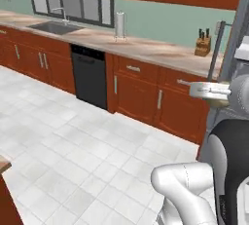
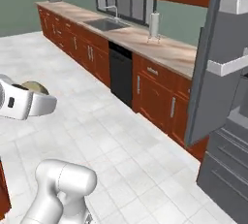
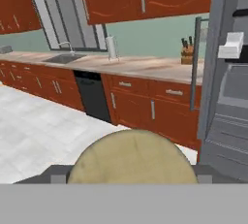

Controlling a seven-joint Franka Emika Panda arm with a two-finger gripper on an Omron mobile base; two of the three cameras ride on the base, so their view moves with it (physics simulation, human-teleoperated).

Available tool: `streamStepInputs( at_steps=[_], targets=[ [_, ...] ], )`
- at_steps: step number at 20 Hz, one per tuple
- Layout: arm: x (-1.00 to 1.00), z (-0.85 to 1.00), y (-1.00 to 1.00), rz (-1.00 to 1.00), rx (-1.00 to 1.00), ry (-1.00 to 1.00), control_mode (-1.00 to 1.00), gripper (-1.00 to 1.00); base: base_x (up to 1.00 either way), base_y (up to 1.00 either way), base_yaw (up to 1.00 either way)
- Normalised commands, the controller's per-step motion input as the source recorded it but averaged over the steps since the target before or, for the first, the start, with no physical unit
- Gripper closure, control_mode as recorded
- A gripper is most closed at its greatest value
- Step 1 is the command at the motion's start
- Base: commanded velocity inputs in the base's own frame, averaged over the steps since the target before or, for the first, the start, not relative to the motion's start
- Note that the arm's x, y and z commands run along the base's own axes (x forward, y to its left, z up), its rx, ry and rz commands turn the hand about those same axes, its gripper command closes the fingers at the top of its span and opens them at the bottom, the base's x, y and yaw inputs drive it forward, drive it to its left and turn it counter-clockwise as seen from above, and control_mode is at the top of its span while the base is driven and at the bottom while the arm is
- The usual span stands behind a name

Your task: Retrieve the sausage and cheese from the fridge and place them on the cutting board on the counter.

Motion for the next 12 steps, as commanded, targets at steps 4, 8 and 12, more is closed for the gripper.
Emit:
streamStepInputs(
  at_steps=[4,8,12],
  targets=[
    [0.00,0.00,0.00,0.00,0.00,0.00,1.00,1.00,-0.23,0.21,1.00],
    [0.00,0.00,0.00,0.00,0.00,0.00,1.00,1.00,-0.05,0.59,0.96],
    [0.00,0.00,0.00,0.00,0.00,0.00,1.00,1.00,-0.03,1.00,0.48]
  ],
)
